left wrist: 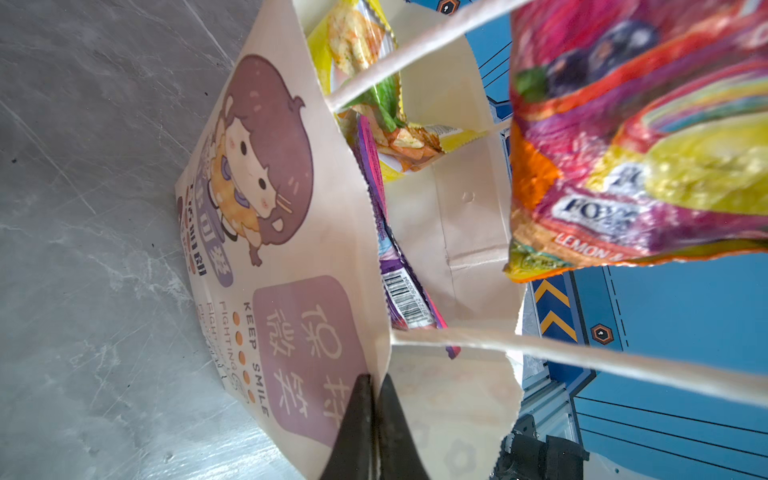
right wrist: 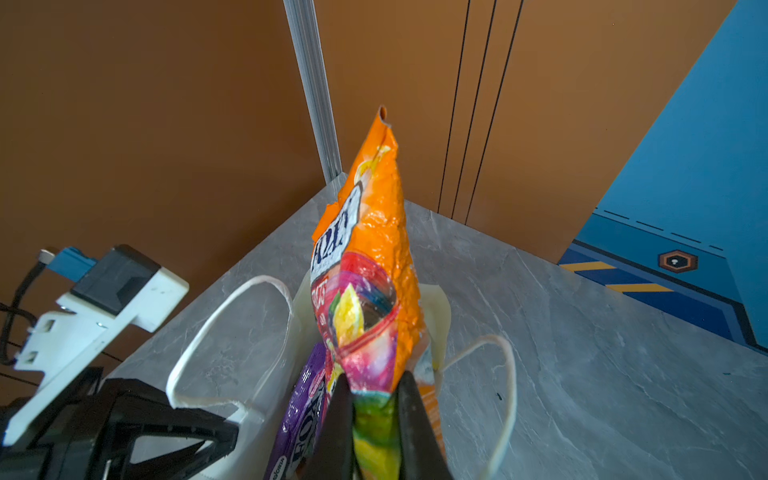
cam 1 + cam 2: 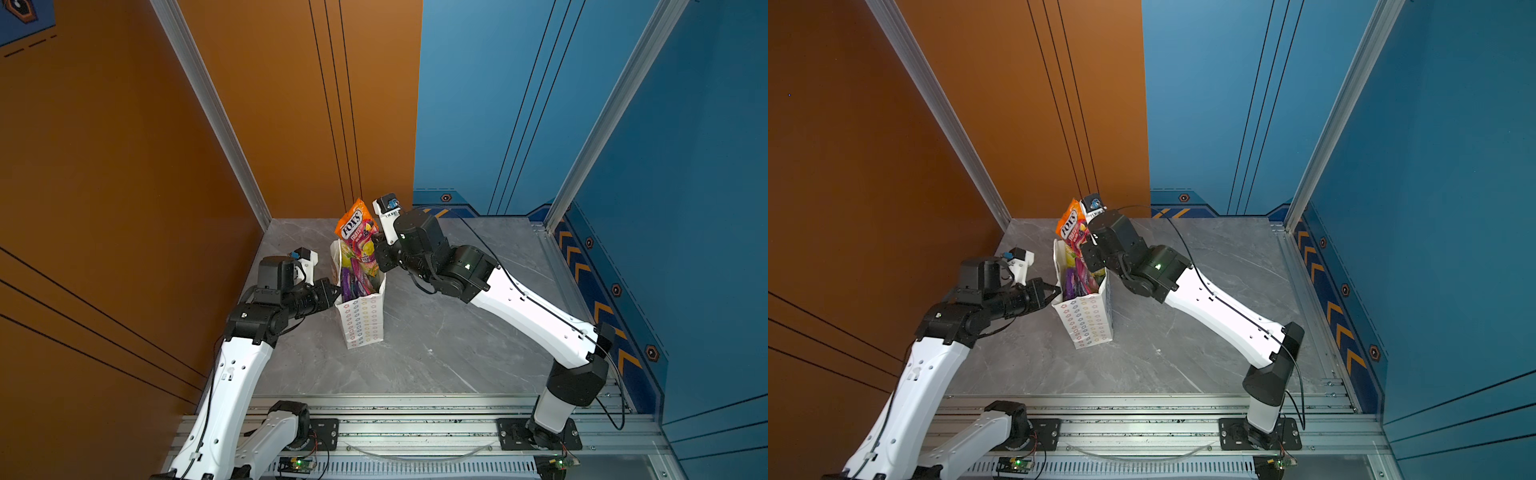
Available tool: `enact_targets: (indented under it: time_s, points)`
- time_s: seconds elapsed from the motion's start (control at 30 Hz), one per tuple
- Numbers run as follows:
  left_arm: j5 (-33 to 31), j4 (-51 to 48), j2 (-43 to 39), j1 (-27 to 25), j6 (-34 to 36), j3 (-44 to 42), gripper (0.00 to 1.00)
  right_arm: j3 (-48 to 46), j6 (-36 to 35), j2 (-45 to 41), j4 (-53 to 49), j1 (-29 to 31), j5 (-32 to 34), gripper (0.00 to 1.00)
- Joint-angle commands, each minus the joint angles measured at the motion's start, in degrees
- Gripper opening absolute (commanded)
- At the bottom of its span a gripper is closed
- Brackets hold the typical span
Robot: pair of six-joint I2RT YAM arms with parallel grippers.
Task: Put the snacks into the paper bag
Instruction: 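Lower the orange packet into the bag held by the left gripper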
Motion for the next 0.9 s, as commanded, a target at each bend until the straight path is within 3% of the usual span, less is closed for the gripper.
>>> enact_targets:
  time_s: [0.0,0.33,0.87]
  points:
    - [0.3,0.3,-0.7,0.3,-0.4,-0.5,0.08,-1.1,0.5,-4.6,-0.6,1.0,3.9,0.0]
    - [0.1,0.8,-0.5,0.3,-0.5,-0.8,0.08,-6.5,-1.5,-7.5,-2.6,4.8,11.8,0.0]
    - [0.2,0.9,-0.7,0.5,-0.4,-1.1,0.08,-2.3,-4.6,0.3,-6.1,5.3,9.6,0.0]
